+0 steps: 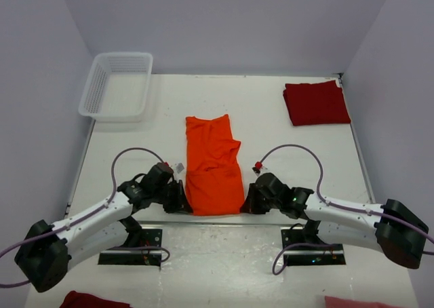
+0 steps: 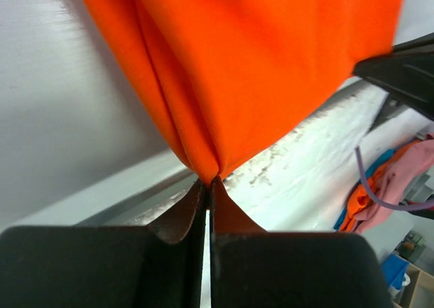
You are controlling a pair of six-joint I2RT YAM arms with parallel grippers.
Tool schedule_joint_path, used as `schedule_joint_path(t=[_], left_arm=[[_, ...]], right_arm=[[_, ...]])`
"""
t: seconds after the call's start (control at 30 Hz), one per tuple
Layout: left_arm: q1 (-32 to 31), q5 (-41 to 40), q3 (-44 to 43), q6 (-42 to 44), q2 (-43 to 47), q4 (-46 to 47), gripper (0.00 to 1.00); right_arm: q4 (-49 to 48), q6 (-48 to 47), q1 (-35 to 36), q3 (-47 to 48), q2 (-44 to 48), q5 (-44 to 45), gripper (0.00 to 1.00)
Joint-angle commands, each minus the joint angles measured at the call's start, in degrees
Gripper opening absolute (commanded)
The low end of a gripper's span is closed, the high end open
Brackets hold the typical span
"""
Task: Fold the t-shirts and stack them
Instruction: Grab one side of the 2/3 rectangular tshirt with both arms, then fold the long partially folded tshirt into a neat square
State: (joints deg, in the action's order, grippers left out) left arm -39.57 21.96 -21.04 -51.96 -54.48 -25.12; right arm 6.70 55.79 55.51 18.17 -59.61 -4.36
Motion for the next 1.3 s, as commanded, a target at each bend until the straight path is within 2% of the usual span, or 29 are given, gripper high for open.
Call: schedule_joint_path(t=[0.0,0.1,0.3,0.47,0.57,0.63,0.77,0.87,1.0,1.13,1.27], left_arm=[[-0.3,-0.9,-1.2,-2.4,7.4,-6.2,0.00],[-0.4,-0.9,-1.3,-3.3,12.3,-9.5,0.00],[-0.5,-2.2,-4.2,-2.6,16.2,-13.8,0.00],[-0.4,-10.4,-10.9,0.7,13.4,-15.1,0.00],[-0.5,-13.8,-16.4,2.1,7.4,-10.8,0.00],[-0.3,-14.6,-18.4,2.7,4.0,-8.5,0.00],[0.6,-15.9,-24.1,4.2,-5.5,-3.3,0.00],[4.3,-15.9,-27.7,6.6,-9.1,-2.0,0.00],[13.5,-13.8,-32.2,11.2,-15.5,-0.5,0.00],[18.0,-13.0,-37.9,13.9,-22.1,0.1,0.00],[21.3,-12.1,-44.0,12.8,-30.2,3.2,0.00]], right_arm=[[9.8,-3.6,2.5,5.0,3.5,4.3,0.00],[13.7,-3.8,3.6,7.1,4.9,6.2,0.00],[16.5,-3.4,6.7,10.7,5.7,9.2,0.00],[20.7,-5.2,7.2,15.9,2.7,15.0,0.00],[24.5,-9.5,6.6,26.2,-2.9,20.2,0.00],[25.6,-11.7,4.9,30.5,-5.9,20.3,0.00],[27.3,-17.5,-2.7,41.7,-13.5,18.6,0.00],[28.2,-22.2,-7.8,47.3,-18.9,16.6,0.00],[30.0,-26.7,-13.2,58.7,-25.9,13.2,0.00],[31.0,-31.1,-17.1,66.5,-35.4,8.5,0.00],[31.5,-34.3,-20.6,76.4,-43.5,4.7,0.00]])
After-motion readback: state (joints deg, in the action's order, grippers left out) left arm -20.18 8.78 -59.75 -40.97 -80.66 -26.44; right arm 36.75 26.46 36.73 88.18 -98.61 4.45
